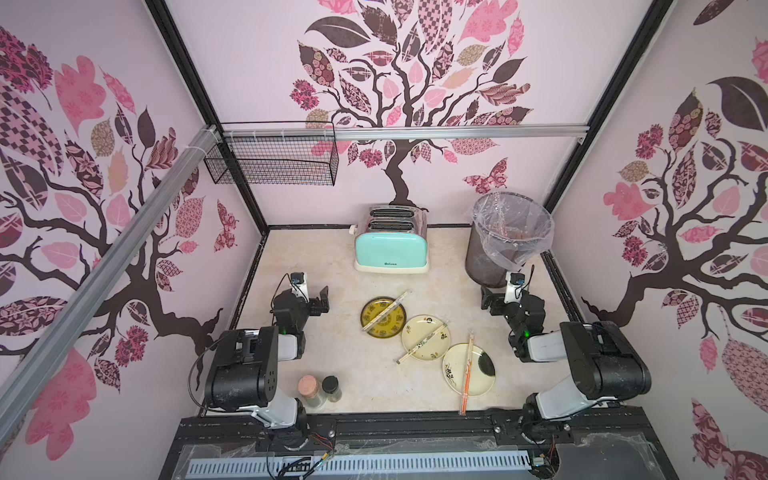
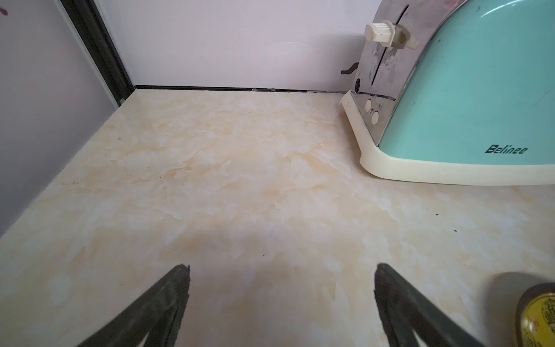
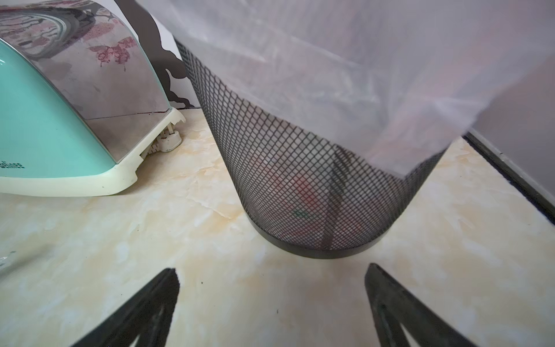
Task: Remove the packaging of disposable chopsticks
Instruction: Pick up the disposable chopsticks from the plate.
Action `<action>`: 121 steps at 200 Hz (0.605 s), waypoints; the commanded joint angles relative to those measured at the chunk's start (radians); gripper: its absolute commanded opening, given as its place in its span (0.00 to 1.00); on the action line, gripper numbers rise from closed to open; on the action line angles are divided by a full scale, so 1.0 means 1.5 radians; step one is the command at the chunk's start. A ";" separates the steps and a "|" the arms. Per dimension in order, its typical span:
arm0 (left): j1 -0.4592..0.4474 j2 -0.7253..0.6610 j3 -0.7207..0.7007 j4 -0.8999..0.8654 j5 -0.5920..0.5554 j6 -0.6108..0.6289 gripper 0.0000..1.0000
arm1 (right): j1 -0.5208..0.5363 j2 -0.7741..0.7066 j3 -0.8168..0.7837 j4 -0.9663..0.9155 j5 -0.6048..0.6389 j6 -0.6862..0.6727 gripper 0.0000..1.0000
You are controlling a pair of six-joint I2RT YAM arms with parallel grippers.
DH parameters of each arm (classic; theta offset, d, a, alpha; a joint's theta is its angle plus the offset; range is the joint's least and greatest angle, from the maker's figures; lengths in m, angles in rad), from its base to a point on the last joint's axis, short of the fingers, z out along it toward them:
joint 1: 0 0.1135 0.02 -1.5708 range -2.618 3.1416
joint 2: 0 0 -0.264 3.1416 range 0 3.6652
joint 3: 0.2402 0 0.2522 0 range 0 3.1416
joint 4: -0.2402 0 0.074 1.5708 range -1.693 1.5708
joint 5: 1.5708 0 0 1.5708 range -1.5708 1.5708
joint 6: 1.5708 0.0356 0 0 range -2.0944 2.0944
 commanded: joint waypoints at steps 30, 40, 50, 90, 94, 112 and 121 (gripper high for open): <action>0.002 -0.001 -0.001 0.013 0.009 -0.002 0.98 | -0.001 -0.009 -0.002 0.010 0.004 -0.002 0.99; 0.002 -0.002 0.000 0.012 0.009 -0.002 0.98 | -0.001 -0.010 -0.002 0.010 0.003 -0.001 0.99; 0.002 -0.002 -0.001 0.012 0.009 -0.001 0.98 | -0.001 -0.009 -0.002 0.010 0.003 -0.002 0.99; 0.002 0.001 0.005 0.004 0.007 -0.004 0.98 | 0.000 -0.010 -0.003 0.010 0.003 -0.001 0.99; 0.003 0.001 0.005 0.004 0.007 -0.003 0.98 | -0.001 -0.010 -0.003 0.010 0.003 -0.002 0.99; 0.002 0.001 0.002 0.006 0.008 -0.003 0.98 | -0.001 -0.009 -0.002 0.010 0.003 -0.002 0.99; 0.002 0.000 0.002 0.007 0.008 -0.003 0.98 | -0.001 -0.009 -0.002 0.010 0.004 -0.002 0.99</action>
